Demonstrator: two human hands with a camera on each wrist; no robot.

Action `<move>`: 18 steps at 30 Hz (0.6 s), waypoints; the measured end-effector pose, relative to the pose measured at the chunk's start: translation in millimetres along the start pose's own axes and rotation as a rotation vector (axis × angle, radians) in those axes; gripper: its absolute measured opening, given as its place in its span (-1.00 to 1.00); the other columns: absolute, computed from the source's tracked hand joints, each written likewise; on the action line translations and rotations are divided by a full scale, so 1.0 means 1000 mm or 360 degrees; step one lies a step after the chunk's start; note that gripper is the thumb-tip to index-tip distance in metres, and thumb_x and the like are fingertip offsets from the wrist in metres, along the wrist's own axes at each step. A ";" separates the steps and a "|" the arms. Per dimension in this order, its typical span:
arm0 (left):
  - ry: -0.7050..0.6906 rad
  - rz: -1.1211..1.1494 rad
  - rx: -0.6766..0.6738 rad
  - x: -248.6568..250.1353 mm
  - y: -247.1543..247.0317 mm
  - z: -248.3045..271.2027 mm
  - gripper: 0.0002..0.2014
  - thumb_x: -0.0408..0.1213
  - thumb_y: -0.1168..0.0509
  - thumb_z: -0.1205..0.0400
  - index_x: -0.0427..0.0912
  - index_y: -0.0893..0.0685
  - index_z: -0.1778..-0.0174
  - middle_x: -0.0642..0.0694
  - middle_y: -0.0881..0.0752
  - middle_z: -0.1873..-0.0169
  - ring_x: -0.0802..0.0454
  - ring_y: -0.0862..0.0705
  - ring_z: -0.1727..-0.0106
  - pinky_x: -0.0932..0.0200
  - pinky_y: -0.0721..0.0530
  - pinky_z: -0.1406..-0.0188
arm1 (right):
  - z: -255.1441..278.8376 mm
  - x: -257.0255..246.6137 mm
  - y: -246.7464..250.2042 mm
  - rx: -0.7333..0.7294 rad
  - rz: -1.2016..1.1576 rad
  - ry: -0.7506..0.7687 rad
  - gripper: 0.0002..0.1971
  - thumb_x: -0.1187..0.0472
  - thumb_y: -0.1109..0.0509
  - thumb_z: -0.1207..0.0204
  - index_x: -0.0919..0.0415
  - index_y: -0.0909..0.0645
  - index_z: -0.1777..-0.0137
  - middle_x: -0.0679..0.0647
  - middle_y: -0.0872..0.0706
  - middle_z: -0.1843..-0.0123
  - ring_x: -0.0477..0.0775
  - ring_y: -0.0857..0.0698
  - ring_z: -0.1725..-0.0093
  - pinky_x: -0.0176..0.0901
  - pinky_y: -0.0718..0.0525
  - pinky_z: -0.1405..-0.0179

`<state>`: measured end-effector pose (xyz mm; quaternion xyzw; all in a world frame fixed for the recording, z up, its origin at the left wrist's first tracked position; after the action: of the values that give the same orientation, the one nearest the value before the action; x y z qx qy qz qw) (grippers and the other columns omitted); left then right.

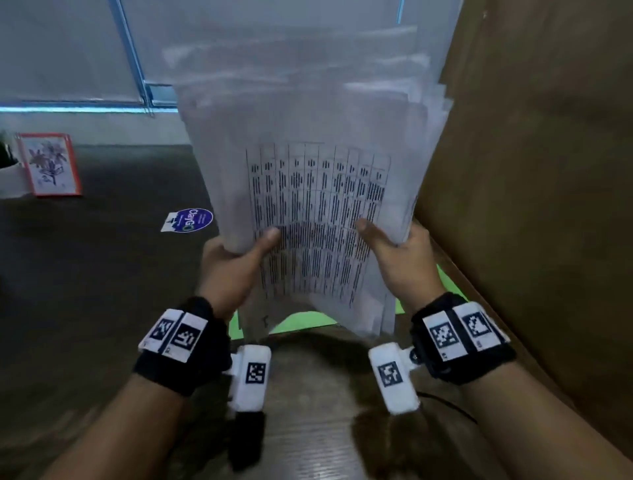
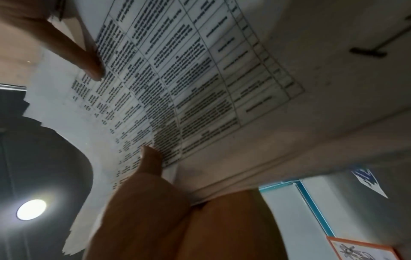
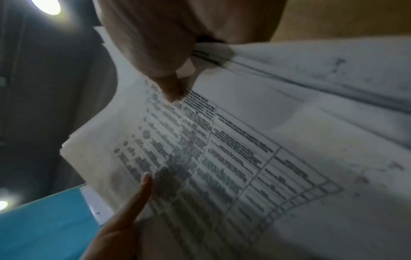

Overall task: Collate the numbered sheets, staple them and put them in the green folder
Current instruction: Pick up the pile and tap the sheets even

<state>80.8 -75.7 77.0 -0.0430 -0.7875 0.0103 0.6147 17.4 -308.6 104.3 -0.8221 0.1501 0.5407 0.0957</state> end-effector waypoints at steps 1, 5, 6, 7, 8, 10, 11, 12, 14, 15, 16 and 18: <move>-0.0051 -0.0027 -0.0042 0.001 0.002 0.003 -0.79 -0.11 -0.56 -0.43 0.02 -0.81 0.04 0.22 -0.87 0.15 0.25 -0.83 0.00 0.29 -0.76 0.04 | 0.001 0.001 0.001 -0.0023 0.0001 0.0008 -0.84 0.26 -0.52 -0.52 -0.05 -0.75 0.02 -0.19 -0.84 0.08 -0.18 -0.81 -0.01 -0.26 -0.75 -0.06; -0.0060 -0.0064 -0.0099 -0.005 0.011 0.011 -0.73 -0.20 -0.55 -0.40 -0.01 -0.80 -0.02 0.23 -0.86 0.13 0.29 -0.81 -0.01 0.43 -0.73 0.01 | 0.011 0.016 0.005 -0.0135 -0.0107 -0.0069 -0.75 0.32 -0.56 -0.43 0.19 -0.76 -0.11 0.11 -0.85 -0.09 0.10 -0.81 -0.14 0.00 -0.76 -0.17; -0.0048 -0.0044 -0.0124 -0.005 0.012 0.011 -0.73 -0.24 -0.54 -0.45 -0.05 -0.80 -0.07 0.19 -0.87 0.10 0.27 -0.82 -0.01 0.42 -0.74 0.03 | 0.012 0.020 0.006 -0.0184 -0.0112 -0.0084 -0.71 0.33 -0.56 -0.42 0.22 -0.74 -0.15 0.15 -0.84 -0.13 0.14 -0.80 -0.16 0.03 -0.76 -0.19; -0.0039 -0.0027 -0.0141 -0.005 0.011 0.012 -0.73 -0.26 -0.53 -0.49 -0.08 -0.79 -0.11 0.16 -0.87 0.08 0.26 -0.82 0.00 0.42 -0.74 0.07 | 0.013 0.023 0.007 -0.0232 -0.0080 -0.0089 -0.70 0.33 -0.56 -0.42 0.21 -0.73 -0.16 0.16 -0.83 -0.14 0.14 -0.80 -0.17 0.06 -0.75 -0.20; -0.0025 -0.0020 -0.0148 -0.005 0.011 0.011 -0.76 -0.24 -0.51 -0.52 -0.07 -0.78 -0.10 0.18 -0.87 0.11 0.29 -0.82 0.03 0.45 -0.72 0.13 | 0.014 0.026 0.007 -0.0265 -0.0025 -0.0103 -0.70 0.33 -0.57 -0.42 0.16 -0.73 -0.15 0.14 -0.84 -0.14 0.12 -0.80 -0.17 0.09 -0.75 -0.21; -0.0002 -0.0038 -0.0110 -0.002 0.006 0.009 -0.88 -0.17 -0.49 -0.55 0.01 -0.77 0.02 0.30 -0.84 0.27 0.42 -0.79 0.15 0.56 -0.65 0.25 | 0.015 0.029 0.005 -0.0271 0.0068 -0.0155 -0.76 0.32 -0.55 -0.48 0.06 -0.74 -0.10 0.08 -0.85 -0.11 0.05 -0.81 -0.14 0.12 -0.75 -0.21; 0.0000 -0.0036 -0.0074 0.003 0.003 0.008 -0.95 -0.15 -0.47 -0.58 0.03 -0.77 0.08 0.34 -0.82 0.33 0.46 -0.77 0.19 0.58 -0.63 0.28 | 0.015 0.027 0.003 -0.0236 0.0102 -0.0151 -0.80 0.30 -0.53 -0.51 0.04 -0.75 -0.07 0.06 -0.86 -0.07 0.03 -0.82 -0.09 0.09 -0.76 -0.18; -0.0011 -0.0018 -0.0036 0.006 0.001 0.006 -0.96 -0.13 -0.46 -0.60 0.03 -0.76 0.12 0.33 -0.82 0.35 0.44 -0.78 0.20 0.55 -0.65 0.27 | 0.014 0.022 0.002 -0.0180 0.0120 -0.0120 -0.86 0.28 -0.52 -0.53 0.08 -0.76 -0.04 0.08 -0.86 -0.03 0.03 -0.82 -0.03 0.03 -0.77 -0.12; -0.0015 0.0041 0.0022 0.015 0.000 0.003 -0.87 -0.05 -0.47 -0.55 0.00 -0.77 0.08 0.22 -0.85 0.27 0.32 -0.82 0.12 0.39 -0.73 0.14 | 0.009 0.010 0.003 -0.0064 0.0082 -0.0055 -0.90 0.26 -0.51 -0.53 0.27 -0.75 0.01 0.17 -0.85 0.03 0.12 -0.82 0.08 -0.10 -0.71 0.01; -0.0011 0.0066 0.0039 0.020 0.001 0.003 -0.75 0.00 -0.50 -0.48 -0.01 -0.78 0.01 0.16 -0.86 0.20 0.25 -0.83 0.05 0.31 -0.76 0.05 | 0.007 0.006 0.004 -0.0054 0.0040 -0.0027 -0.90 0.26 -0.52 -0.52 0.28 -0.75 0.02 0.15 -0.85 0.04 0.09 -0.81 0.09 -0.09 -0.70 0.01; -0.0033 0.0078 0.0036 0.021 0.004 0.002 -0.64 0.03 -0.52 -0.41 -0.03 -0.78 -0.06 0.13 -0.87 0.13 0.21 -0.83 0.00 0.28 -0.76 0.00 | 0.006 0.004 0.005 -0.0070 -0.0005 -0.0013 -0.87 0.27 -0.53 -0.50 0.26 -0.75 -0.01 0.10 -0.84 0.02 0.06 -0.81 0.05 -0.08 -0.72 -0.04; -0.0090 0.0063 -0.0010 0.024 0.009 0.005 -0.56 -0.02 -0.55 -0.35 -0.05 -0.77 -0.13 0.15 -0.87 0.11 0.23 -0.83 -0.02 0.37 -0.75 0.03 | 0.007 0.009 0.008 -0.0161 -0.0047 -0.0047 -0.77 0.27 -0.57 -0.41 0.19 -0.77 -0.07 0.12 -0.85 -0.06 0.11 -0.82 -0.08 -0.03 -0.76 -0.13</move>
<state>70.9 -64.6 98.0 -0.0602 -0.8036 0.0214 0.5917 11.3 -315.1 93.6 -0.8200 0.1090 0.5582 0.0641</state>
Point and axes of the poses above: each hand's wrist, its own z-axis away from the middle knuckle, its own y-axis out of the back of the hand, x = y × z, the point moved 5 cm from there along -z, towards the middle knuckle
